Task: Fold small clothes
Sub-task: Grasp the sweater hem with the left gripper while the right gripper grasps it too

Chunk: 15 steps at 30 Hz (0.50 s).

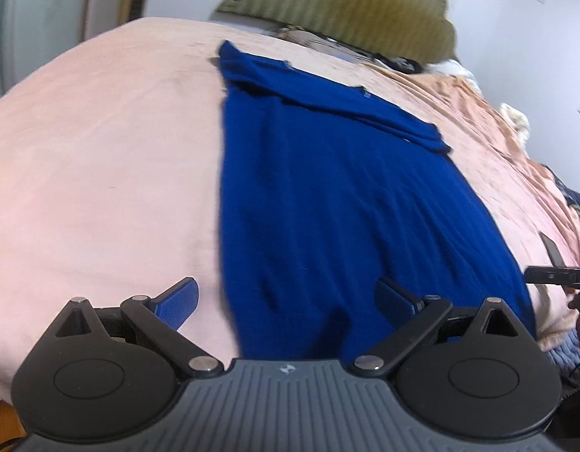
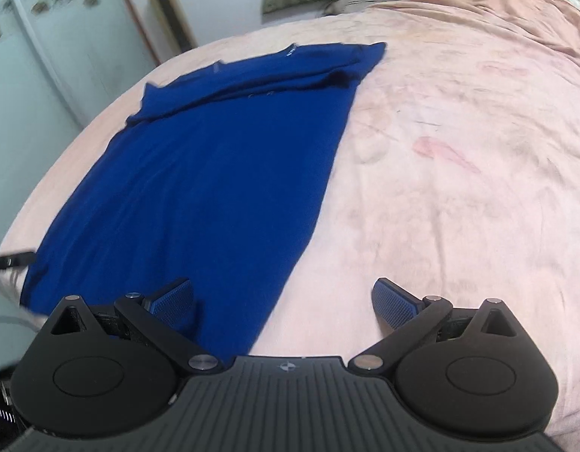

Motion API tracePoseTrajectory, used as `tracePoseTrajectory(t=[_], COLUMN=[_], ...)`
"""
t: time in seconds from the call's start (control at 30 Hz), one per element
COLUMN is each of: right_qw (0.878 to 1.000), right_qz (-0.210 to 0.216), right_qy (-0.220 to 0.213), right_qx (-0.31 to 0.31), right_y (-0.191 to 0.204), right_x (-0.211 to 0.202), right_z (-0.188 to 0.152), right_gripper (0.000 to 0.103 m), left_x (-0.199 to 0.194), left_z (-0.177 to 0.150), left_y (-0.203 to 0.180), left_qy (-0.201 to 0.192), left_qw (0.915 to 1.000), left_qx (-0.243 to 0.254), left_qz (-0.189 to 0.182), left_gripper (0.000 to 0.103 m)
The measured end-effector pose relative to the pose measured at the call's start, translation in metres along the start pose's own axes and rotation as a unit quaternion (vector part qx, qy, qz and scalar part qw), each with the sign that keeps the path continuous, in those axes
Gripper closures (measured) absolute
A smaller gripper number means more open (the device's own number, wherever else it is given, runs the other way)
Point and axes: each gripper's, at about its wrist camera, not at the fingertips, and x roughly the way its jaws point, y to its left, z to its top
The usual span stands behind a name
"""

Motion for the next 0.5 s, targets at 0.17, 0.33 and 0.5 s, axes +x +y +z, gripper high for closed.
tracePoseTrajectory(t=[0.17, 0.33, 0.5], right_qw=[0.999, 0.994, 0.990], right_qz=[0.032, 0.105, 0.126], right_qy=[0.015, 0.035, 0.045], right_qx=[-0.017, -0.009, -0.049], right_y=[0.011, 0.024, 0.052], right_x=[-0.005, -0.012, -0.006], right_z=[-0.010, -0.018, -0.021], right_gripper=[0.003, 0.012, 0.030], left_x=[0.002, 0.002, 0.002], left_z=[-0.003, -0.007, -0.008], left_y=[-0.010, -0.010, -0.012], left_qy=[0.010, 0.004, 0.011], left_qw=[0.9994, 0.9988, 0.9978], left_qx=[0.020, 0.020, 0.025], left_qz=[-0.025, -0.045, -0.061], left_gripper=[0.002, 0.002, 0.006])
